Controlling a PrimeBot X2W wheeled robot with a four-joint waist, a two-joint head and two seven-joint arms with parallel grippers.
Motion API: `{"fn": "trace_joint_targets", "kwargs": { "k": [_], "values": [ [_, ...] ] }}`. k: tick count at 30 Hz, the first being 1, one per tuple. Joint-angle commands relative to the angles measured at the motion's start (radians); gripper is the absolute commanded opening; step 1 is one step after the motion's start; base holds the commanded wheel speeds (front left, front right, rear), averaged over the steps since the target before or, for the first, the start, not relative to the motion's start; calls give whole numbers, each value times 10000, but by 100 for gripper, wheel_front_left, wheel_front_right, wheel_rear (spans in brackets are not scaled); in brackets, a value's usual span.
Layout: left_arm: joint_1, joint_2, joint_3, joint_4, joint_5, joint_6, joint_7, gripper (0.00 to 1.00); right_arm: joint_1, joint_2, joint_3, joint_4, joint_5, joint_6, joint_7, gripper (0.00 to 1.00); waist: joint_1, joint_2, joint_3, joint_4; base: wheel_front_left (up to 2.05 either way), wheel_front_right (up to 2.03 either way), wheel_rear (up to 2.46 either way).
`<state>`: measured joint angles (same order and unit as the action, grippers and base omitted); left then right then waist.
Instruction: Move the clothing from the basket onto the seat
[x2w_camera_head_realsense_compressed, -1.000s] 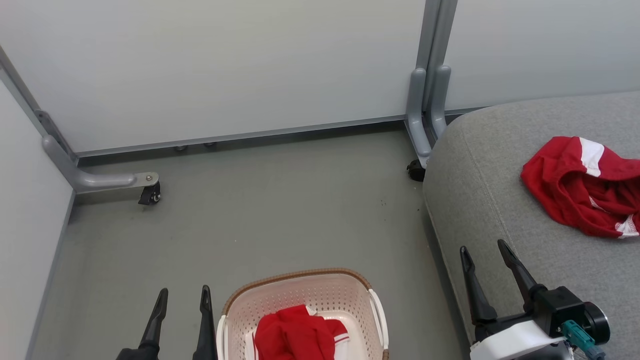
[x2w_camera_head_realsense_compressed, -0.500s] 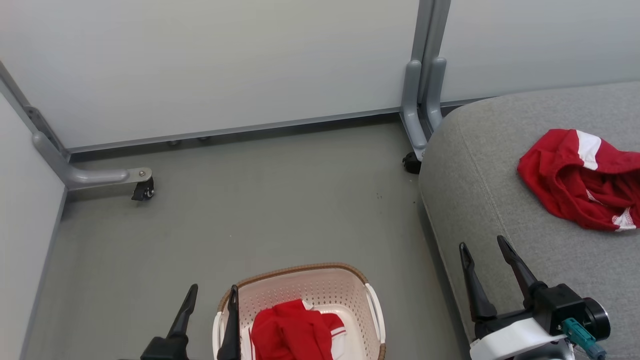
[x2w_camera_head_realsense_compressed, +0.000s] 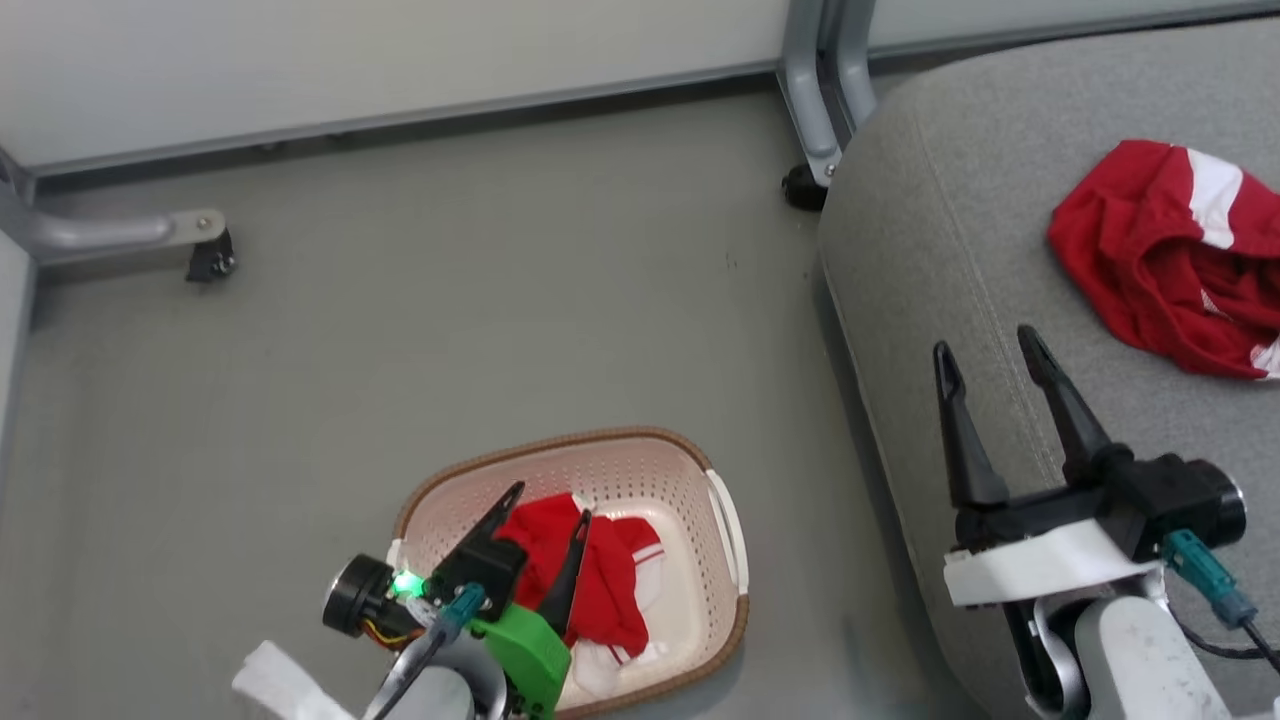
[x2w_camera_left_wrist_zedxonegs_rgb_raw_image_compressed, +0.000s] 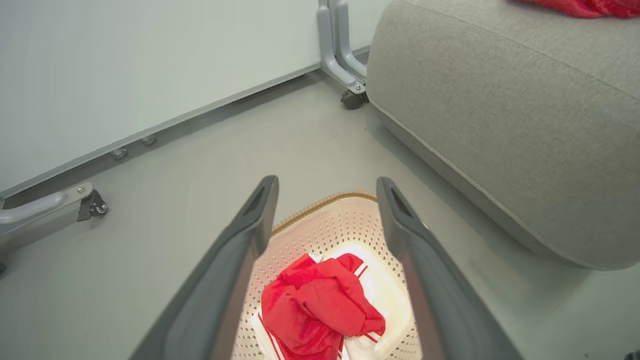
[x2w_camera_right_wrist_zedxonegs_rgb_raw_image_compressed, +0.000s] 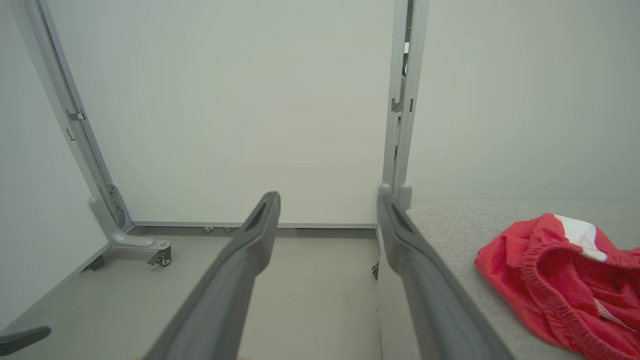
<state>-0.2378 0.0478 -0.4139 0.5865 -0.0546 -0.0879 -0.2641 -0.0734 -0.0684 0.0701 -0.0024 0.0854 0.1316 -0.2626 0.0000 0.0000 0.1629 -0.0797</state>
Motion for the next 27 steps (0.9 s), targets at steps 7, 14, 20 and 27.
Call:
{"fn": "trace_joint_targets", "kwargs": {
  "k": [7, 14, 20, 27],
  "values": [
    [-2987, 53, -1140, 3166, 980, 59, 77, 100, -1342, 29, 87, -409, 57, -18, -32, 100, 0, 0, 3265, -655, 0, 0, 0],
    [-5112, 54, -1917, 5291, 1672, 76, 982, 100, -2205, -3, 271, -726, 150, -18, -32, 100, 0, 0, 4785, -872, 0, 0, 0],
    [-6190, 56, -2515, 6280, 2122, -55, 1704, 100, -2609, 60, 213, -849, 198, -18, -32, 100, 0, 0, 5615, -1040, 0, 0, 0],
    [-6959, 359, -3441, 6708, 2929, -13, 2401, 100, -2894, 146, 374, -830, 363, -18, -33, 100, 0, 0, 6274, -1339, 0, 0, 0]
  ]
}}
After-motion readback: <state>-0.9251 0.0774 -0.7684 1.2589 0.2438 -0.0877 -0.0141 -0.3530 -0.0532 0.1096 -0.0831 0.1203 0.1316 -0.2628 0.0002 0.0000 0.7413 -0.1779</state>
